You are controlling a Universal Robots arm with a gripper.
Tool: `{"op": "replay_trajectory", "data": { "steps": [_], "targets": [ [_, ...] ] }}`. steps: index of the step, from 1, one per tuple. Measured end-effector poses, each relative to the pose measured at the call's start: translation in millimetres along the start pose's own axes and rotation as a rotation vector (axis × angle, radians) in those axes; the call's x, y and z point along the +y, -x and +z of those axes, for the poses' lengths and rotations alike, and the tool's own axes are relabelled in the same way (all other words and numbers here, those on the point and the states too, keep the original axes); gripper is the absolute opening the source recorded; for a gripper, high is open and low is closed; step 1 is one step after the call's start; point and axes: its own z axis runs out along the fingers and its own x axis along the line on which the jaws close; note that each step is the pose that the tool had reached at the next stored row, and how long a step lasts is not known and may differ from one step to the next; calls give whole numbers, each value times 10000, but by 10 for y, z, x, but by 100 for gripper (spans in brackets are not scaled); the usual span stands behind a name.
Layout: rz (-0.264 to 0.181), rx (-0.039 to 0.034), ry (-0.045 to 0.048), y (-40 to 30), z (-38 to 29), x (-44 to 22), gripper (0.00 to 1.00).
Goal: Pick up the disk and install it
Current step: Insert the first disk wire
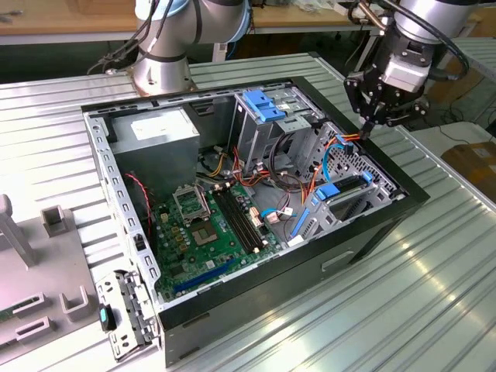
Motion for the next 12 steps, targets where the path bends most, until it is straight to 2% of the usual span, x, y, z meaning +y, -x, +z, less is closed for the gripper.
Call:
{"op": "replay_trajectory", "data": {
  "steps": [2, 6, 9, 12],
  "targets": [
    [-371, -39, -16, 28, 0, -18, 11],
    [-406, -41, -16, 31, 0, -20, 11],
    [-874, -108, -49, 31, 0, -20, 11],
    [-1808, -228, -123, 31, 1, -20, 11]
  ]
}}
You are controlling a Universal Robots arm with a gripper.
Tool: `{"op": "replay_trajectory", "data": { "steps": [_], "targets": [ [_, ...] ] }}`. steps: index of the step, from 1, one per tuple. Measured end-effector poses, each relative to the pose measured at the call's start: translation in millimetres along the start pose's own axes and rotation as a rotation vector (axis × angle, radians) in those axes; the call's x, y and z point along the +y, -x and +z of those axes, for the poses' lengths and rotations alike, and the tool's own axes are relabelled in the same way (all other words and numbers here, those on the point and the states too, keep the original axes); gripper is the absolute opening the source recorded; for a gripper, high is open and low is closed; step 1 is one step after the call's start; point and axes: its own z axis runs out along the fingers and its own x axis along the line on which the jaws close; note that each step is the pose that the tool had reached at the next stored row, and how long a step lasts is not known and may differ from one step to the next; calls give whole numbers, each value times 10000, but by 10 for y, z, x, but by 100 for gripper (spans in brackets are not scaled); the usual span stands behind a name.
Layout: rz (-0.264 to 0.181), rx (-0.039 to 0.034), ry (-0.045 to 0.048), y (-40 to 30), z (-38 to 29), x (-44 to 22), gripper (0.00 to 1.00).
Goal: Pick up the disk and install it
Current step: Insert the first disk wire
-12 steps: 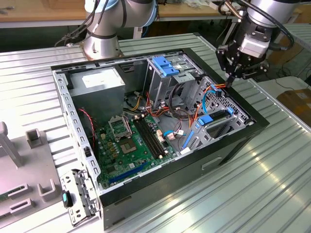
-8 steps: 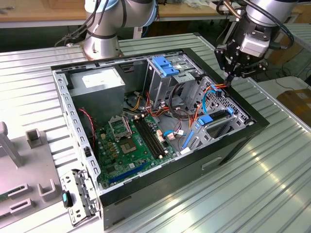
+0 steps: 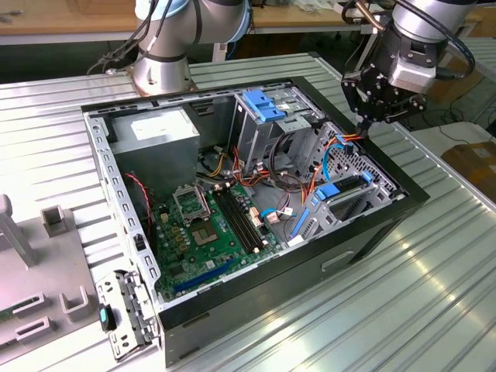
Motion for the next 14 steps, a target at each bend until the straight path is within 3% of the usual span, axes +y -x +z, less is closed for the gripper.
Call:
{"op": "replay_trajectory", "data": {
  "steps": [3, 4, 5, 6, 7, 10, 11, 12, 14],
  "targets": [
    [-614, 287, -431, -1, 1, 0, 11],
    [-799, 417, -582, 0, 2, 1, 11],
    [-976, 485, -645, 0, 2, 0, 11],
    [-1024, 563, -628, 0, 6, 1, 11],
    [-1028, 584, -635, 0, 7, 2, 11],
    [-1162, 763, -491, 0, 9, 1, 11],
    [-1271, 1059, -189, 1, 10, 0, 11],
    [-1331, 1246, 9, 22, 11, -16, 11],
    [-1460, 1279, 44, 38, 13, -31, 11]
  ]
}}
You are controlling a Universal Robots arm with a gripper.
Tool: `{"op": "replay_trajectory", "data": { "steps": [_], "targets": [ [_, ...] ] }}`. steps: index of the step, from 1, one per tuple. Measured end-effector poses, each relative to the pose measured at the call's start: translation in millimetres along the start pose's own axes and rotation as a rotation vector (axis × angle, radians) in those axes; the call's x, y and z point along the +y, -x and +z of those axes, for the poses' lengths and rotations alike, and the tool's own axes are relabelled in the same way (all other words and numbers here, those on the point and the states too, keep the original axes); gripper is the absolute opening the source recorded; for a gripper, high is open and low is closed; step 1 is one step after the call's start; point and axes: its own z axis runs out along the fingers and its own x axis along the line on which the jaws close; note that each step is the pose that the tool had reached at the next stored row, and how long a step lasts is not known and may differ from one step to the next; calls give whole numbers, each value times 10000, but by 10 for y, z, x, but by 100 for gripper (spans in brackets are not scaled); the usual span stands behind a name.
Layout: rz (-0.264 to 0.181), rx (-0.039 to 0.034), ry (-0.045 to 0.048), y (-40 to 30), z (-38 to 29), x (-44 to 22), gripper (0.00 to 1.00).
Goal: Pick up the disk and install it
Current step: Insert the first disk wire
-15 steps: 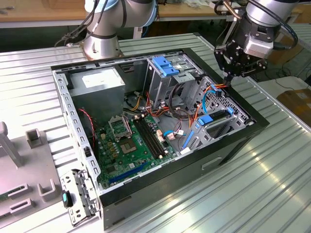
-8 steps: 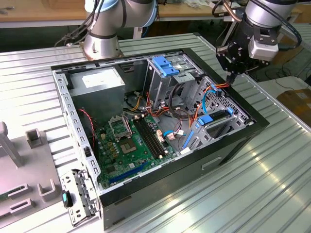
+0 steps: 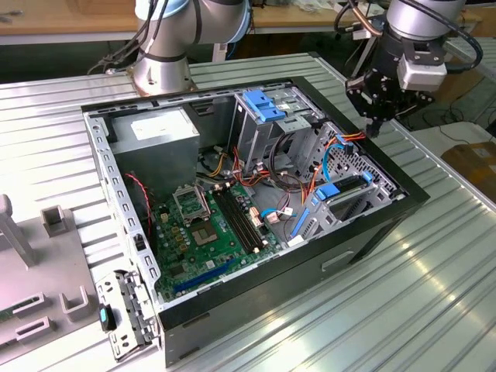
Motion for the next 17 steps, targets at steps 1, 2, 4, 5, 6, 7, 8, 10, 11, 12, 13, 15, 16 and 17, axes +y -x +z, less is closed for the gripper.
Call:
{"op": "replay_trajectory", "data": {
  "steps": [1, 2, 4, 5, 6, 7, 8, 10, 11, 12, 13, 15, 16, 17],
  "targets": [
    [-174, 26, 21, -1, -1, 0, 11],
    [-232, 25, 16, 0, -1, 0, 11],
    [-380, 10, -15, 1, -1, -1, 17],
    [-476, -2, -38, 0, 1, 0, 17],
    [-560, -12, -57, 0, 1, 0, 18],
    [-643, -21, -75, 1, 2, -1, 24],
    [-774, -37, -106, 1, 5, 0, 24],
    [-946, -45, -148, 1, 5, 1, 31],
    [-1244, -78, -218, 4, 11, -1, 31],
    [-1525, -109, -280, 17, 24, -12, 31],
    [-1672, -123, -309, 35, 39, -28, 31],
    [-1794, -116, -305, 75, 64, -69, 31],
    [-1863, -49, -205, 97, 76, -93, 31],
    [-1927, 61, -39, 116, 86, -125, 31]
  ]
}}
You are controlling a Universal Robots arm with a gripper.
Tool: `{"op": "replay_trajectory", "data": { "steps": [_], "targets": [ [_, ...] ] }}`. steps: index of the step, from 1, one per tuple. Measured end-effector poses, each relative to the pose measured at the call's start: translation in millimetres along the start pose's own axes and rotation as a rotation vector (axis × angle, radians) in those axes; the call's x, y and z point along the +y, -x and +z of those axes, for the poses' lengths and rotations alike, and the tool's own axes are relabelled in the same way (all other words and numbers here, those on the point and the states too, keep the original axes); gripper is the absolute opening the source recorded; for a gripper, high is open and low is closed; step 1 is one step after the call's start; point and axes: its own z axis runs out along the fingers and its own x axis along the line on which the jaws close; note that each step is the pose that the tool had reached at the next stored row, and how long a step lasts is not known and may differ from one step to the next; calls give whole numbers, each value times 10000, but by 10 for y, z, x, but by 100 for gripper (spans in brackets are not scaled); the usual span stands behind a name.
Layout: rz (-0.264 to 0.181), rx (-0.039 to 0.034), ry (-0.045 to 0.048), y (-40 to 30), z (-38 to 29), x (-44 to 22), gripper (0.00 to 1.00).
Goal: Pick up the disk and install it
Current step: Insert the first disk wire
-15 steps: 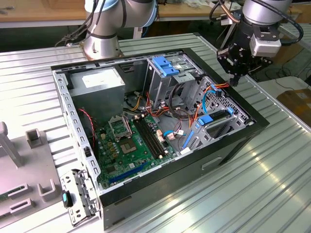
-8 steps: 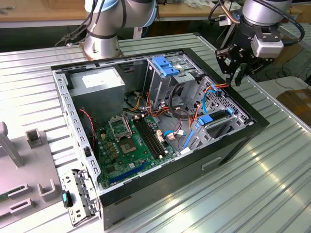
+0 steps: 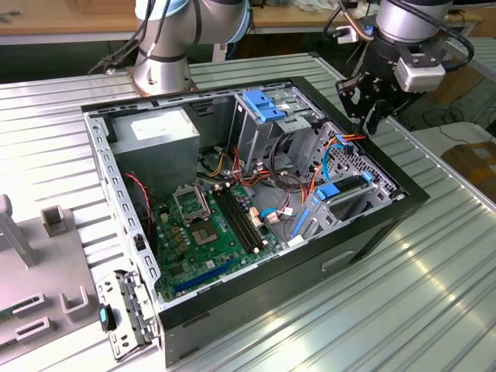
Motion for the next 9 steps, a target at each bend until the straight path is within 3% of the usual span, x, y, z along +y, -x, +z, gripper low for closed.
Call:
{"op": "replay_trajectory", "data": {
  "steps": [1, 2, 3, 5, 6, 7, 9],
  "targets": [
    [-59, 63, 116, 24, 8, -69, 31],
    [-161, 89, 155, 24, 15, -85, 31],
    [-357, 102, 156, 22, 24, -85, 31],
    [-1000, 93, 63, 26, 51, -86, 31],
    [-1099, 107, 82, 26, 54, -86, 31],
    [-1166, 135, 138, 27, 57, -86, 31],
    [-1257, 275, 441, 26, 58, -84, 31]
  ]
}}
